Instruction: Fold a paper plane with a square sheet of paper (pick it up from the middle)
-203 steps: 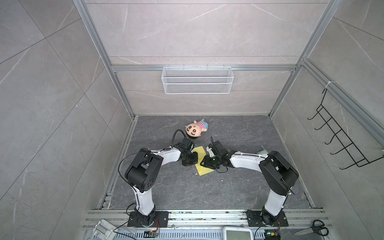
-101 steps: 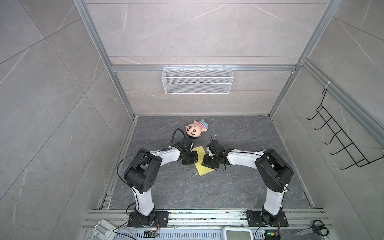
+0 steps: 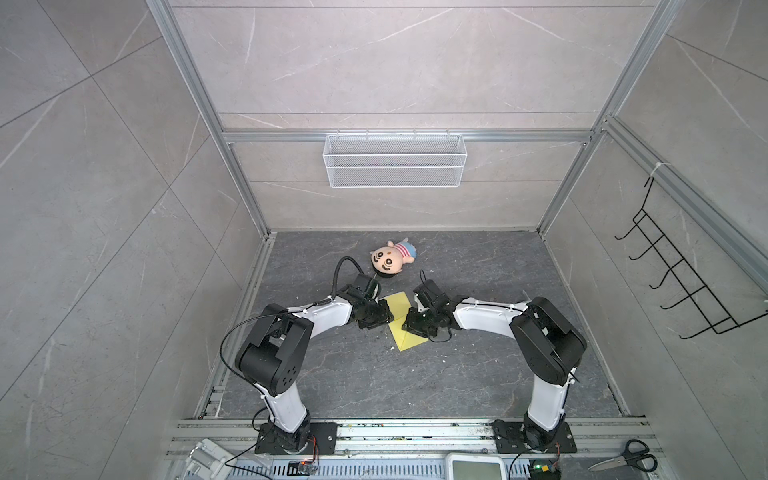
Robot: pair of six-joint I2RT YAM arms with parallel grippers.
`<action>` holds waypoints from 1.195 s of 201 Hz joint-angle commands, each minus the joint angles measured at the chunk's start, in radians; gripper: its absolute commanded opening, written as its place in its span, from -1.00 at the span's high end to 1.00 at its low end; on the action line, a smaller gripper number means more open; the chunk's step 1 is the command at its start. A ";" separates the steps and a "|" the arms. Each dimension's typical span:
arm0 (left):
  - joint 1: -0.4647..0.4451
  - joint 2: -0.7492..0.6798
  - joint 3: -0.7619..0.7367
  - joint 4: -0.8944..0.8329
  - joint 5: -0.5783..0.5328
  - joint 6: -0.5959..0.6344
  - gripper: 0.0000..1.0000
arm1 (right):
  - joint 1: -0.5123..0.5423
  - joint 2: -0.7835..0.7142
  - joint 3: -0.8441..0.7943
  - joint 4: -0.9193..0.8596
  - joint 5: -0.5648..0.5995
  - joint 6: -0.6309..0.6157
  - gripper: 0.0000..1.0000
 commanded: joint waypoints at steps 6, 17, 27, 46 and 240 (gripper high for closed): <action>0.000 0.008 0.001 0.007 0.037 0.020 0.29 | -0.005 0.056 -0.029 -0.091 0.071 0.014 0.36; -0.001 0.012 -0.001 0.018 0.056 0.020 0.34 | -0.005 0.055 -0.030 -0.091 0.071 0.016 0.36; 0.000 0.014 -0.003 0.025 0.069 0.020 0.41 | -0.007 0.054 -0.031 -0.091 0.071 0.017 0.36; 0.000 0.025 -0.004 0.025 0.076 0.024 0.51 | -0.006 0.055 -0.029 -0.094 0.073 0.018 0.37; -0.003 0.109 0.066 0.027 0.069 0.063 1.00 | -0.008 0.077 -0.025 -0.145 0.093 0.001 0.39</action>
